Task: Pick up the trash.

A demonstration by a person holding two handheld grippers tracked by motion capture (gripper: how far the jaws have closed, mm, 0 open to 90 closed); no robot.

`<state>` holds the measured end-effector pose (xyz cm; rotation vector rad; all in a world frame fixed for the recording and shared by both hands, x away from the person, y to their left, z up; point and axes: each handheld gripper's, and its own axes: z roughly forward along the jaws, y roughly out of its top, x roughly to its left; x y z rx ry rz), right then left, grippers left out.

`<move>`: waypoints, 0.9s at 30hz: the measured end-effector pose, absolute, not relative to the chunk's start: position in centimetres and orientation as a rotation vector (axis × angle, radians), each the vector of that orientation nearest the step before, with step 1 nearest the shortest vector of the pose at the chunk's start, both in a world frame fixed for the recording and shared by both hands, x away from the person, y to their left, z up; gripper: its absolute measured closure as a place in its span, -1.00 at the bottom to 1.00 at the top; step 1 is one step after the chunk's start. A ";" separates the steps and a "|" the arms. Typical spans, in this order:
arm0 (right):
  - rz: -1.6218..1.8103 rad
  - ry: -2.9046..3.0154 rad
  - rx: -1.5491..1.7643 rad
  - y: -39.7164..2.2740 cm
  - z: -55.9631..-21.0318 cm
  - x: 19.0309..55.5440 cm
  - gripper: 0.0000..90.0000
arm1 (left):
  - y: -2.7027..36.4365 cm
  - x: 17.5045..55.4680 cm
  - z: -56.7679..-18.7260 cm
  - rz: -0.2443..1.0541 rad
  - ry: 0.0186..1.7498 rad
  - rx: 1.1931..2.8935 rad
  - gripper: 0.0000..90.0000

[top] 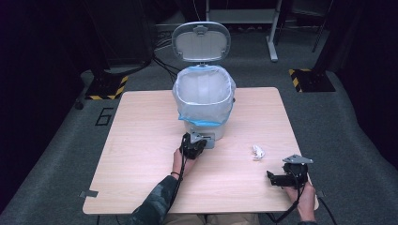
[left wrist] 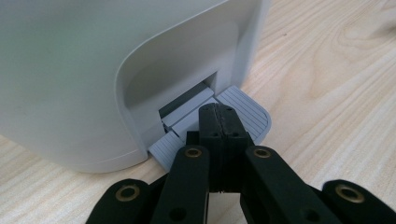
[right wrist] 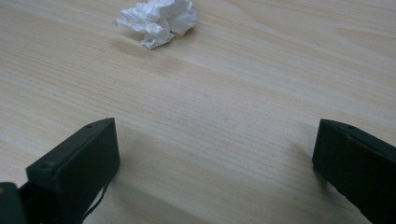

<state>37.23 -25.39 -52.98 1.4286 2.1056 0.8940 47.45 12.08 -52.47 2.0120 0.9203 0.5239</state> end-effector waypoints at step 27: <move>0.914 2.184 1.319 -24.5 -51.2 38.4 -0.91 | 12.2 47.5 -52.5 0.512 0.920 2.010 1.00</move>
